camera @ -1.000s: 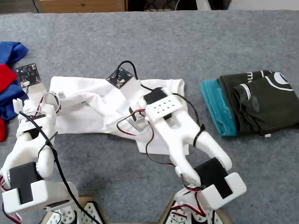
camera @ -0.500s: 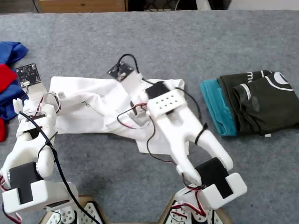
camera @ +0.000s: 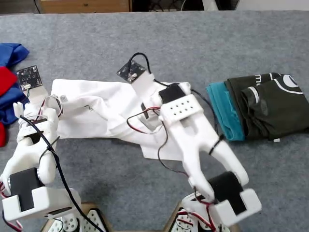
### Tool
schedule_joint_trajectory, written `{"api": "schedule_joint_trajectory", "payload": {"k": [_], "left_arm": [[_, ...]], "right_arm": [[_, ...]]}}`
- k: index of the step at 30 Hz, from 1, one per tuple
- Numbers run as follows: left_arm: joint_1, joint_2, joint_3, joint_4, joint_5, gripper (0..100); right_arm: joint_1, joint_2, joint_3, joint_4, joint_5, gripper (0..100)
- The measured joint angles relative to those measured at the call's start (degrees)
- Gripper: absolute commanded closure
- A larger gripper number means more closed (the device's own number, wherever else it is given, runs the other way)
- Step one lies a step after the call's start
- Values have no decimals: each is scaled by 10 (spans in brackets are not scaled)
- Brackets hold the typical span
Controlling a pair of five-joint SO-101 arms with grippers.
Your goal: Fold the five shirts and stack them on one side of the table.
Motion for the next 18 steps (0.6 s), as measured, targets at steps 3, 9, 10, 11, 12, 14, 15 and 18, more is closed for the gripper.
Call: {"api": "schedule_joint_trajectory", "payload": {"k": [3,9,10,11,12,14,15,18], "left_arm": [[0,0,0,0,0,971],[0,0,0,0,0,971],[0,0,0,0,0,971],[0,0,0,0,0,971],[0,0,0,0,0,971],[0,0,0,0,0,971],[0,0,0,0,0,971],[0,0,0,0,0,971]], "right_arm": [[0,42,-9,-2,-1,828],[-12,77,-56,12,0,825],[-16,79,-59,16,0,825],[-18,80,-59,19,0,825],[-22,82,-60,20,0,825],[-29,84,-60,22,0,825],[-33,84,-60,22,0,825],[-46,84,-60,22,0,825]]}}
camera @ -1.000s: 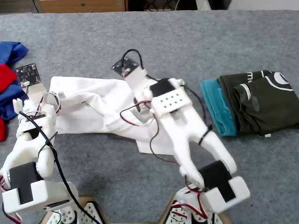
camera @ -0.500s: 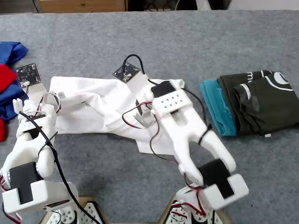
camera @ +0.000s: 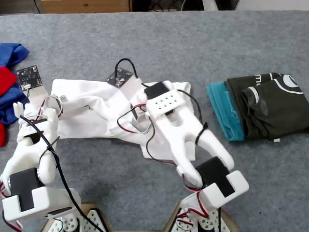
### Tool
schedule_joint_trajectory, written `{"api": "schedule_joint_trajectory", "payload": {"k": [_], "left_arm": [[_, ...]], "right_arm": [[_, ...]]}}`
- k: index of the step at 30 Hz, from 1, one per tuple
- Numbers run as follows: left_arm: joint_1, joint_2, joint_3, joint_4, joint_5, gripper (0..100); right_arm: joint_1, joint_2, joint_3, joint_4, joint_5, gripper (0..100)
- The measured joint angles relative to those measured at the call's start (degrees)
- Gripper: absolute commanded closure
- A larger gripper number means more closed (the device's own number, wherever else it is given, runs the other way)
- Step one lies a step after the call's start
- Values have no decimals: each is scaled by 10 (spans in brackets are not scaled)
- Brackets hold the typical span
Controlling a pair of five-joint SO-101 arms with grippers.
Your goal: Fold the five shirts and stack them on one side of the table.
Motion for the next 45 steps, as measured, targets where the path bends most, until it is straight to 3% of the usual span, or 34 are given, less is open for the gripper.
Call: {"api": "schedule_joint_trajectory", "payload": {"k": [7,14,24,32,35,45], "left_arm": [[0,0,0,0,0,971],[0,0,0,0,0,971],[0,0,0,0,0,971],[0,0,0,4,0,971],[-2,-1,-21,53,0,971],[-20,-66,-215,371,-22,971]], "right_arm": [[-15,47,0,-2,0,835],[-14,55,0,-19,0,988],[28,39,0,-21,-21,986],[41,-82,0,-21,-23,986],[55,-129,0,-15,-28,986],[147,-222,0,35,-25,986]]}}
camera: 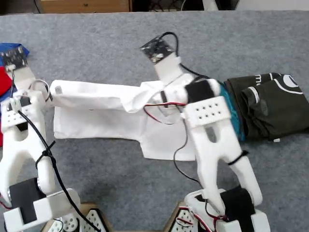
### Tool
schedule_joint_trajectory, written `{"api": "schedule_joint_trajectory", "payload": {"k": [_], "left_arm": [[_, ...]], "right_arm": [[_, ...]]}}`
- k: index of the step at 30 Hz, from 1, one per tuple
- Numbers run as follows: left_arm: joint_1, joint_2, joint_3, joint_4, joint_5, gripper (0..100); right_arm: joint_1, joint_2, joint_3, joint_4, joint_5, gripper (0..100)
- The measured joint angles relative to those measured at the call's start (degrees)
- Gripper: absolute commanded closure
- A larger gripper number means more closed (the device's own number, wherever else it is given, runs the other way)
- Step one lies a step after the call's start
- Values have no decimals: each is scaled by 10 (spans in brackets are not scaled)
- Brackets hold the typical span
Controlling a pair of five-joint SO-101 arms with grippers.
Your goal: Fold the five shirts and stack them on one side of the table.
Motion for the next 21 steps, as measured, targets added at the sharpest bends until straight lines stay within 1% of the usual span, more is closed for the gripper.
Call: {"api": "schedule_joint_trajectory", "payload": {"k": [4,7,17,21], "left_arm": [[-7,-5,-18,62,-19,971],[-22,-6,-18,72,-20,971],[-30,-7,-11,82,-25,971],[-30,-45,-11,117,-25,971]], "right_arm": [[48,-20,0,18,12,986],[75,-22,1,19,20,986],[77,-22,21,18,21,986],[77,-22,-20,22,4,986]]}}
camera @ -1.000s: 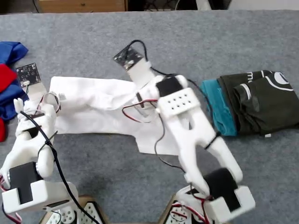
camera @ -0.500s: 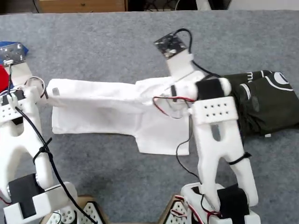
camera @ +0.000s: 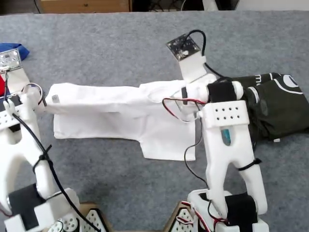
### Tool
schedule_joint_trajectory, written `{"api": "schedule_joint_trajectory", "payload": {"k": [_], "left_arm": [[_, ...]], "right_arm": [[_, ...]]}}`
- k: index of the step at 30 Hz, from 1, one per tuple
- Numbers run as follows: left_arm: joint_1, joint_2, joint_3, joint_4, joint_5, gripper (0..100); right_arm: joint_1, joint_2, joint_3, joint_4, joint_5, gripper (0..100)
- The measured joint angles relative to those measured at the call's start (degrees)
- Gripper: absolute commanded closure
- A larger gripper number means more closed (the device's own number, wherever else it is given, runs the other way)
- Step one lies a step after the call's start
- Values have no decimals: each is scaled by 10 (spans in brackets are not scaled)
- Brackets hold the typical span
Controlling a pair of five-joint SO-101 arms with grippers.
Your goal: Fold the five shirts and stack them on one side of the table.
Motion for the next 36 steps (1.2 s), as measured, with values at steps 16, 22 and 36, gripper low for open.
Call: {"api": "schedule_joint_trajectory", "payload": {"k": [16,22,36], "left_arm": [[47,-228,-231,171,-2,971],[47,-239,-427,263,-3,971],[46,-256,-746,433,-3,971]], "right_arm": [[1,-1,-520,82,-99,986],[3,-8,-680,85,-101,987],[3,-26,-858,80,-101,987]]}}
